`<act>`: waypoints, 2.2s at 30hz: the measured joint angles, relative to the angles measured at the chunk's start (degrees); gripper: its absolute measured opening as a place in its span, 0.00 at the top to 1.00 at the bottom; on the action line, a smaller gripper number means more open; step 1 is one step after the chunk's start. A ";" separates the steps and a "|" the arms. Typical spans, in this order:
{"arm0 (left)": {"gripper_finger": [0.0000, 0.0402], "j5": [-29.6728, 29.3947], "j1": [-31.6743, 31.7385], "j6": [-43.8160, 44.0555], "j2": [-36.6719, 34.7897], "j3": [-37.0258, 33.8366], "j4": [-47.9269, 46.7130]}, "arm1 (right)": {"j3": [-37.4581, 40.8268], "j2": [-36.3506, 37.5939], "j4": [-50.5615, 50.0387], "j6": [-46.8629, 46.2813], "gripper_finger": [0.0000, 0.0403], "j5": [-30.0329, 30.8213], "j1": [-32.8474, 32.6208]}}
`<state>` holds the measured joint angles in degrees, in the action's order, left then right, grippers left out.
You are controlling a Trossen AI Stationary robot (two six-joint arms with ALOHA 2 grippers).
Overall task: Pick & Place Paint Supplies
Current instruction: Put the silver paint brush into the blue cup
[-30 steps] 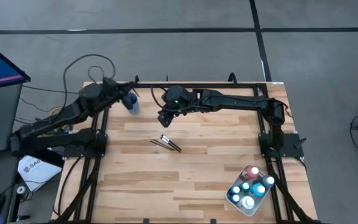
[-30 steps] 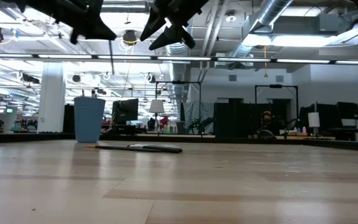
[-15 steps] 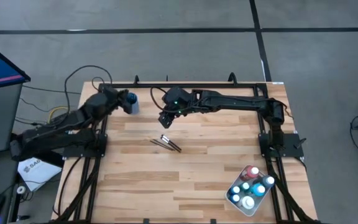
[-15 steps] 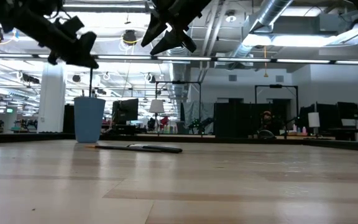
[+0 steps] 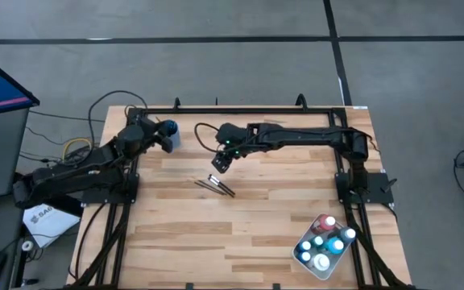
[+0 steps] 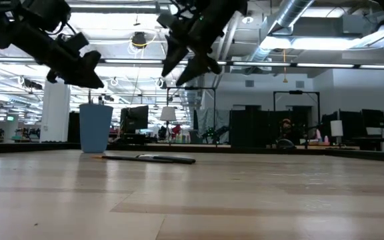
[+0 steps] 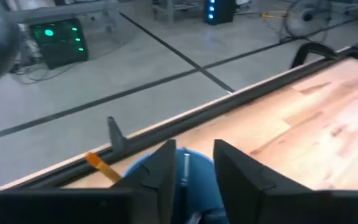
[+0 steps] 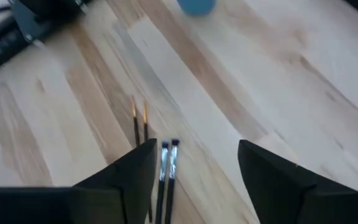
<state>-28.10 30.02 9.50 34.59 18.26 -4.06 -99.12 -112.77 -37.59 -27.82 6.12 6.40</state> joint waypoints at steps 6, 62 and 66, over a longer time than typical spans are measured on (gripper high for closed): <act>0.59 2.99 -0.04 1.49 -0.17 1.34 -0.03 | 0.62 -4.21 -2.75 -0.73 0.45 -2.83 -1.15; 0.52 10.73 -0.81 3.13 -8.00 5.66 0.22 | -20.17 -25.93 -13.58 -0.18 0.97 -3.75 -3.31; 0.52 10.93 -0.81 3.06 -7.99 6.93 0.13 | -20.36 -24.37 -12.08 -0.19 0.98 -5.01 -2.92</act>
<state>-17.17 29.21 12.56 26.60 25.19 -3.93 -119.48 -137.14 -49.68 -28.01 1.11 3.48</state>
